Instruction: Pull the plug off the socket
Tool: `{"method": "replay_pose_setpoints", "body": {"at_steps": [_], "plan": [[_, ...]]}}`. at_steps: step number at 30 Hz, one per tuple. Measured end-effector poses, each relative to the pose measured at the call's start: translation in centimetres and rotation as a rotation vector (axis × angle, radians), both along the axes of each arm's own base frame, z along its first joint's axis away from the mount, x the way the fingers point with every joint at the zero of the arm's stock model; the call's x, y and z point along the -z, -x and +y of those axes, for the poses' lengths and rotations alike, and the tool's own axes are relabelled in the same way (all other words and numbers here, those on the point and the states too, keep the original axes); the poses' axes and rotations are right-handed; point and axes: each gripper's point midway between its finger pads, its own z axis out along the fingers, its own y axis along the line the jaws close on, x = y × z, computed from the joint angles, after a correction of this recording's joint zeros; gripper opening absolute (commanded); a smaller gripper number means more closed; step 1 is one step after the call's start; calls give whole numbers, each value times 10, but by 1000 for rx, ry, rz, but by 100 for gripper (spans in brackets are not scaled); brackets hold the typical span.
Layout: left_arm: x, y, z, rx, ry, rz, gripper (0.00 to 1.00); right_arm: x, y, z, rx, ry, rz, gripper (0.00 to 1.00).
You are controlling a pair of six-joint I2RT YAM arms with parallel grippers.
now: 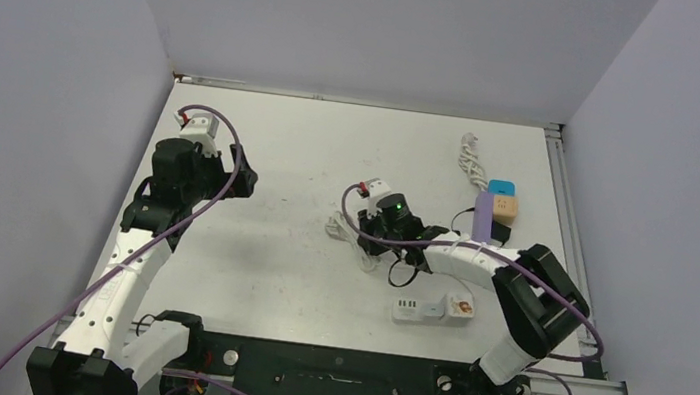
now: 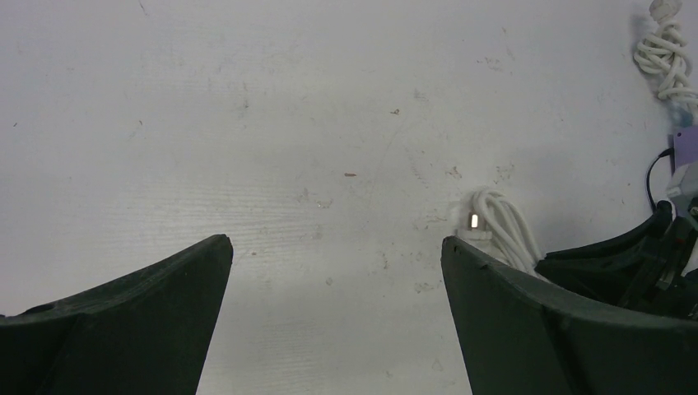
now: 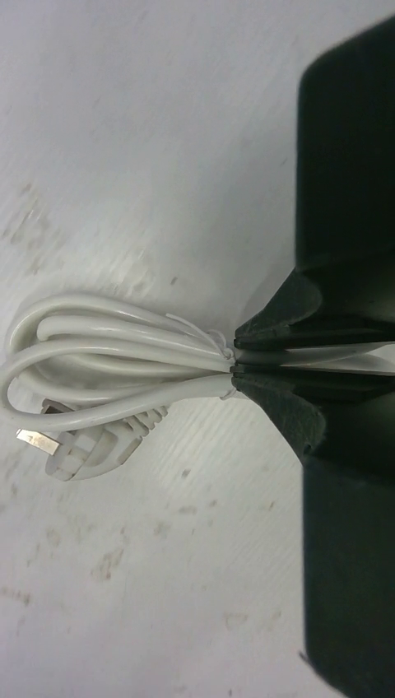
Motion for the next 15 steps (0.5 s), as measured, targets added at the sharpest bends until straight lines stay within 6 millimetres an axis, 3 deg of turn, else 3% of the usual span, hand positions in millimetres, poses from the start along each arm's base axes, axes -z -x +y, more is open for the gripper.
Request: {"method": "replay_pose_setpoints", "body": {"at_steps": [6,9,11,15], "plan": [[0,0,0,2,1,0,96,-3,7,97,-132,-72,-35,10],[0,0,0,1,0,0,96,-5,12,146,-191,-114,-53,24],[0,0,1,-3,-2,0,96,-7,14,172,-216,-141,-61,40],[-1,-1,5,-25,-15,-7,96,-17,19,205,-243,-200,-73,67]]}}
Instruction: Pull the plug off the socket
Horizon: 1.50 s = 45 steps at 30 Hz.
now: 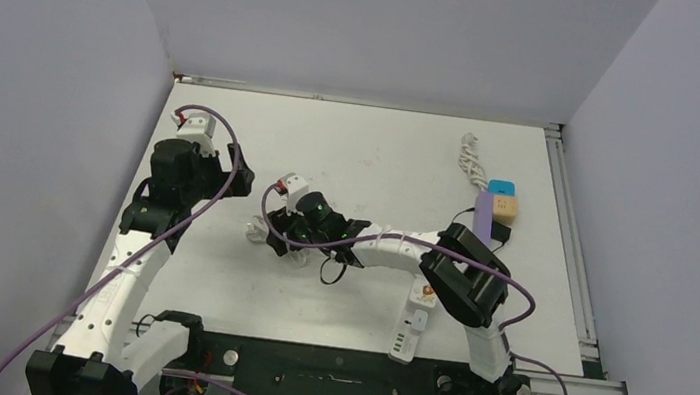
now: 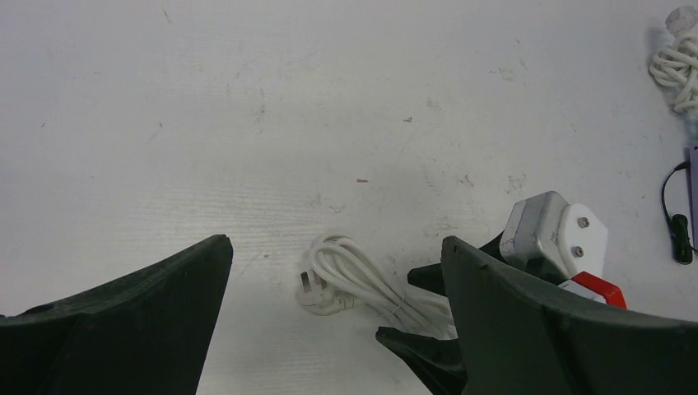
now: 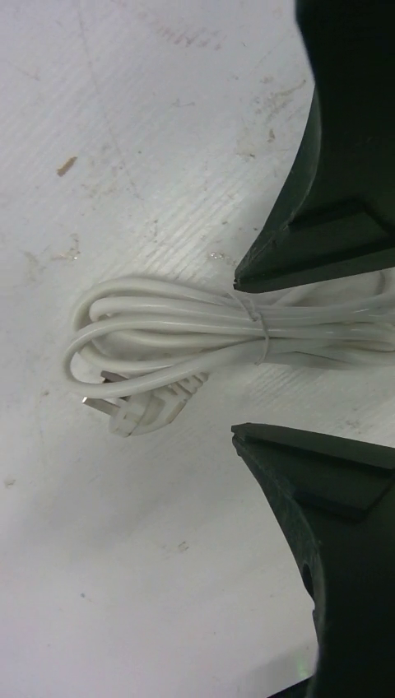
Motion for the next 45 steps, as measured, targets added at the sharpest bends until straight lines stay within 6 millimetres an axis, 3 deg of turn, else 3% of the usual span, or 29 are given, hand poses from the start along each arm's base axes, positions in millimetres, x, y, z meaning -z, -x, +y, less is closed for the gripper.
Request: {"method": "replay_pose_setpoints", "body": {"at_steps": [5,9,12,16,18,21,24,27,30,32,39,45], "plan": [[-9,2,5,-24,-14,-33,96,-6,-9,-1,36,-8,-18,89],[-10,2,6,-29,-17,-36,96,-12,-13,-24,104,47,-43,100],[-10,2,6,-29,-17,-37,96,-33,-14,-54,181,97,-73,92],[-10,2,6,-29,-17,-36,96,-79,-17,-102,330,126,-116,90],[-10,2,6,-29,-17,-36,96,-99,-16,-136,430,142,-123,90],[-9,3,6,-29,-17,-36,96,-109,-9,-183,568,185,-94,90],[-9,3,6,-28,-16,-36,96,-100,4,-228,702,260,-33,90],[-9,3,6,-28,-17,-35,96,-71,27,-271,810,392,42,90],[-9,3,6,-26,-17,-35,96,-47,51,-306,882,524,99,90],[-9,3,5,-25,-17,-35,96,-41,62,-324,928,580,123,90],[-9,3,4,-21,-17,-35,96,-49,71,-355,1053,539,174,90],[-9,3,4,-22,-18,-35,96,-38,85,-351,1028,495,256,90]]}}
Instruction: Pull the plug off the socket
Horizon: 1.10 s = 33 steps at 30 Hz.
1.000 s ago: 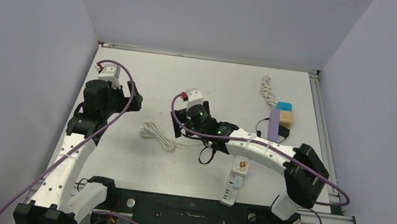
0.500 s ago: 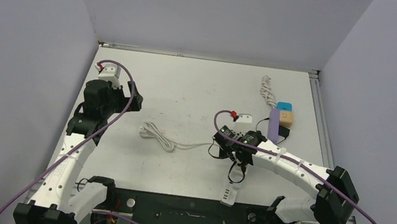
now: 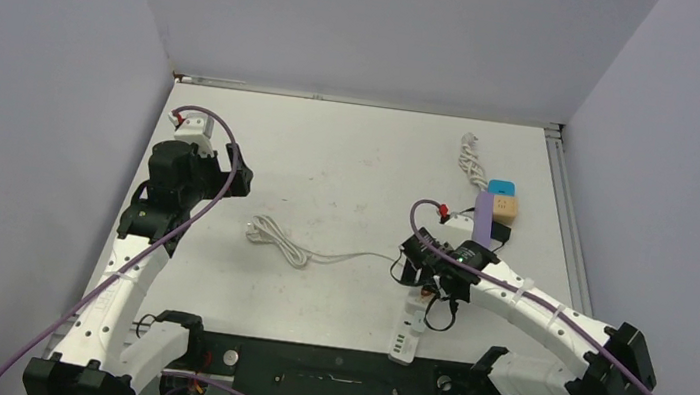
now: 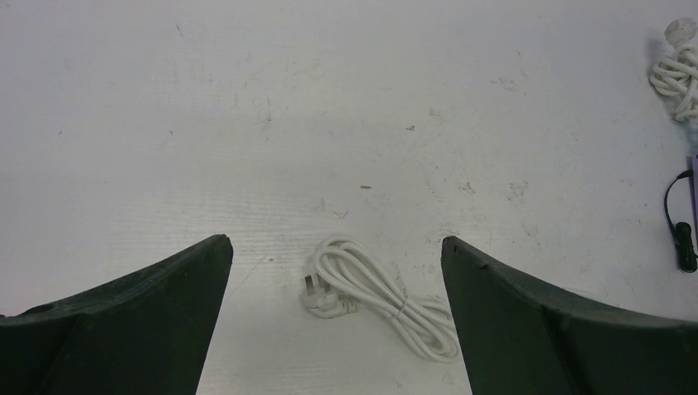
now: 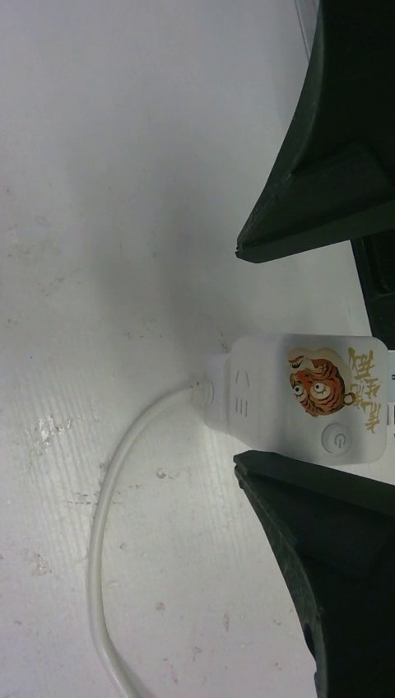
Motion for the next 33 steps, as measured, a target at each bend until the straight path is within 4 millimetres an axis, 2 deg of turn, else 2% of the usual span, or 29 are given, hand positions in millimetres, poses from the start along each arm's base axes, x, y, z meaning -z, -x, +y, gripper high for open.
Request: {"method": "replay_pose_setpoints", "body": {"at_steps": [4,8,16,22,28,33], "plan": [[0,0,0,0,-1,0,96,8,7,8,-1,-57,10,91],[0,0,0,0,-1,0,96,16,16,7,5,-67,41,91],[1,-1,1,-4,-3,4,96,10,22,22,-36,-132,30,90],[3,-1,1,-4,-3,9,96,14,29,23,-45,-153,41,98],[3,-1,1,-4,-3,10,96,23,39,31,-81,-173,72,79],[3,-1,1,-4,-3,10,96,21,37,41,-122,-193,55,56]]}}
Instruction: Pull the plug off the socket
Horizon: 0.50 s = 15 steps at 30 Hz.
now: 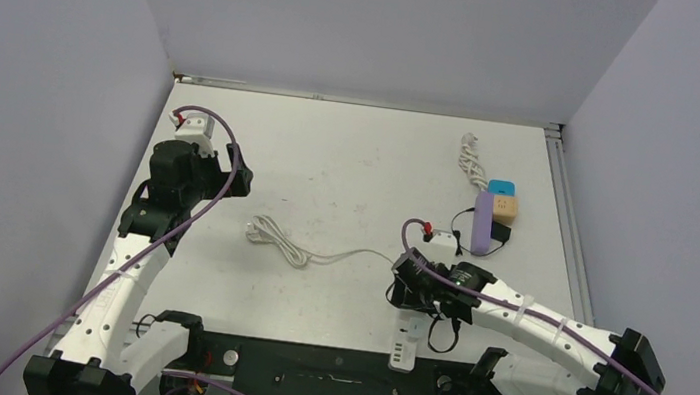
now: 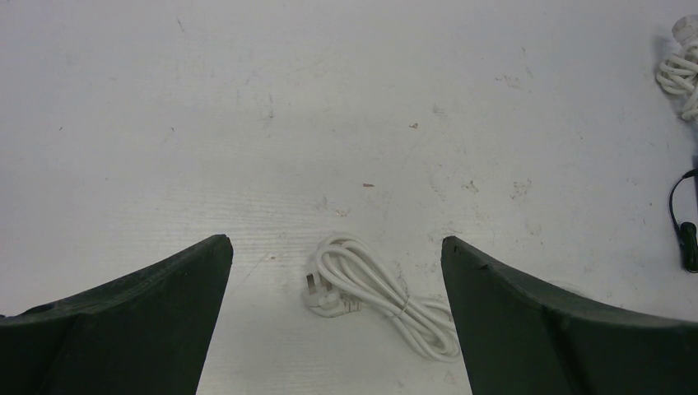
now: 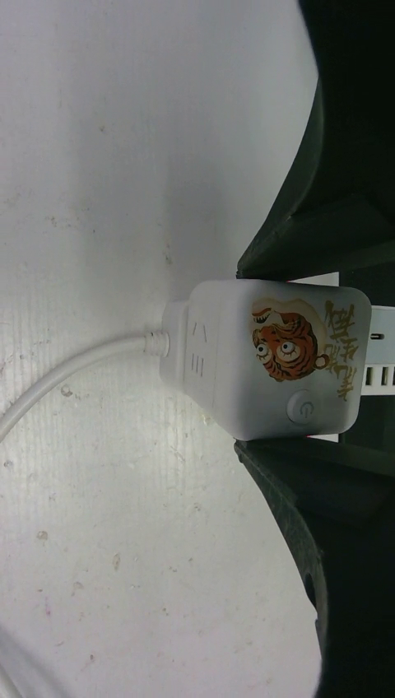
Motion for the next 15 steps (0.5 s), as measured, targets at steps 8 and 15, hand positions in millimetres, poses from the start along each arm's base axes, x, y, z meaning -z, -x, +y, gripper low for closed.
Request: {"method": "replay_pose_setpoints", "body": {"at_steps": [8,15], "plan": [[0,0,0,1,0,0,96,1,-21,25,-87,21,-52,35],[0,0,0,1,0,2,96,0,-74,89,-219,23,-156,33]]}}
